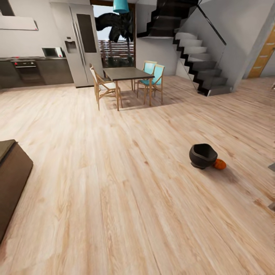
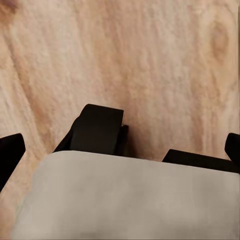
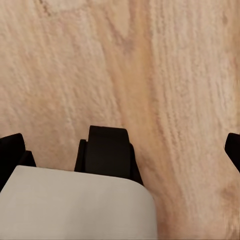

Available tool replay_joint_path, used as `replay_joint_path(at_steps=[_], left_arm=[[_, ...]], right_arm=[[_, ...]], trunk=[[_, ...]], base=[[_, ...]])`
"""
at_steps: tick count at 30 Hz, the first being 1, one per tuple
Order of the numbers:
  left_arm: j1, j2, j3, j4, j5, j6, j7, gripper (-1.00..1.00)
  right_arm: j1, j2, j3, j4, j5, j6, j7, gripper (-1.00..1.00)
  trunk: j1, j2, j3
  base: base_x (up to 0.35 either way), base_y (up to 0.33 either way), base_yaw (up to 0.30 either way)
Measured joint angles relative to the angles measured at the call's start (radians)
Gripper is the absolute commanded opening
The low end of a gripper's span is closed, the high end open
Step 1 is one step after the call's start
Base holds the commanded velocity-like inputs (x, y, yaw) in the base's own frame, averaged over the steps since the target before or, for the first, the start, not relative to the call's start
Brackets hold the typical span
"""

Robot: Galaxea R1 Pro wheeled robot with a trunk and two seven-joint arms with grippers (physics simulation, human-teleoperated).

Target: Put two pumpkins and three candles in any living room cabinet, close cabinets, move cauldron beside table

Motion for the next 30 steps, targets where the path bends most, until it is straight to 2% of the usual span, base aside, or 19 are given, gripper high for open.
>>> replay_joint_path(at_steps=[5, 27, 30], left_arm=[[0.0, 0.001, 0.0, 0.0, 0.0, 0.0, 0.0, 1.0], [0.0, 0.002, 0.0, 0.0, 0.0, 0.0, 0.0, 1.0], [0.0, 0.003, 0.0, 0.0, 0.0, 0.0, 0.0, 1.0]], right_arm=[[0.0, 0.001, 0.001, -0.001, 0.0, 0.0, -0.001, 1.0], [0.0, 0.005, 0.001, -0.002, 0.002, 0.0, -0.001, 1.0], [0.0, 0.004, 0.001, -0.002, 0.002, 0.0, -0.001, 1.0]], trunk=[[0.0, 0.0, -0.005], [0.0, 0.0, -0.009], [0.0, 0.0, -0.008]], base=[[0.271, 0.167, -0.189], [0.272, 0.163, -0.004], [0.272, 0.163, -0.167]])
